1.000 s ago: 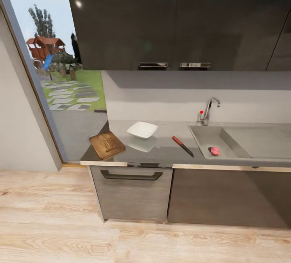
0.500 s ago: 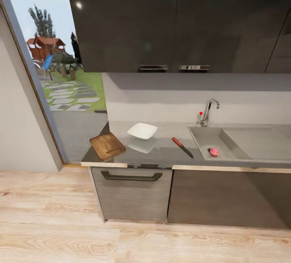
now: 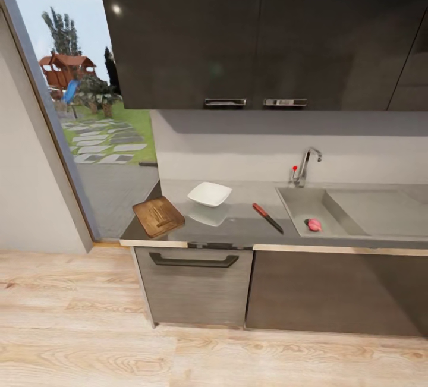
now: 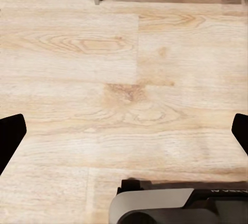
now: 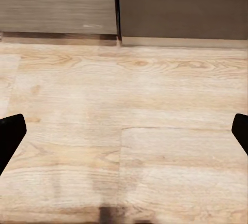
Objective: In the kitchen, take the Vidalia onion out of the sink, dice it on the chopping board with the paring knife, put the diced onion into the bowl on the countertop, then place both the paring knife and the chopping board into the sink.
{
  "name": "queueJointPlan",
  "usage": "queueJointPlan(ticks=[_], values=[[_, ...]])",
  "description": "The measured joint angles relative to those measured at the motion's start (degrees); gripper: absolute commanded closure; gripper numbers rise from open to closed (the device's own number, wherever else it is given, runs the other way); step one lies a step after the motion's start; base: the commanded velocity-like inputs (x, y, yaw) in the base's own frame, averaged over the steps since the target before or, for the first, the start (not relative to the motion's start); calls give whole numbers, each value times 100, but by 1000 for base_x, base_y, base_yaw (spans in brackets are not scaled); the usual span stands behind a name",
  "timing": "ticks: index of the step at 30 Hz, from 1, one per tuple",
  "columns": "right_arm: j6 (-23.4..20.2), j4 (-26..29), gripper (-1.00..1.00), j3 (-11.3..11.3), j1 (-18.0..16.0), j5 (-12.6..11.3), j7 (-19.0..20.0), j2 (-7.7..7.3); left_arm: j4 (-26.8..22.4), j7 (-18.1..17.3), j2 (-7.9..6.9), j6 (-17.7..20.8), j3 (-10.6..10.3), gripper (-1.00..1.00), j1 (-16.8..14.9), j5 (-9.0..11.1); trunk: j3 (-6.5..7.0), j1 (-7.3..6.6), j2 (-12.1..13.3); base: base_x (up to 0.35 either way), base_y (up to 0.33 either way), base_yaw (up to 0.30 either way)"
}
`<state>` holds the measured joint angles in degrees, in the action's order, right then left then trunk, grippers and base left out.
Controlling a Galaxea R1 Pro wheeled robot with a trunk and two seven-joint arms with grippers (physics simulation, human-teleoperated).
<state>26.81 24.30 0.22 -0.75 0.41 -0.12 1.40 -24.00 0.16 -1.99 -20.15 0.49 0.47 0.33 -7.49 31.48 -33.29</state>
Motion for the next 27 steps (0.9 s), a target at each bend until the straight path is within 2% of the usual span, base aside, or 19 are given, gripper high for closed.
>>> queueJointPlan(ticks=[27], values=[[0, 0, -100, 4, 0, 0, -3, 0, -1, 0, 5, 0, 0, -100, 4, 0, 470, -573, 1048, 0, 0, 0]])
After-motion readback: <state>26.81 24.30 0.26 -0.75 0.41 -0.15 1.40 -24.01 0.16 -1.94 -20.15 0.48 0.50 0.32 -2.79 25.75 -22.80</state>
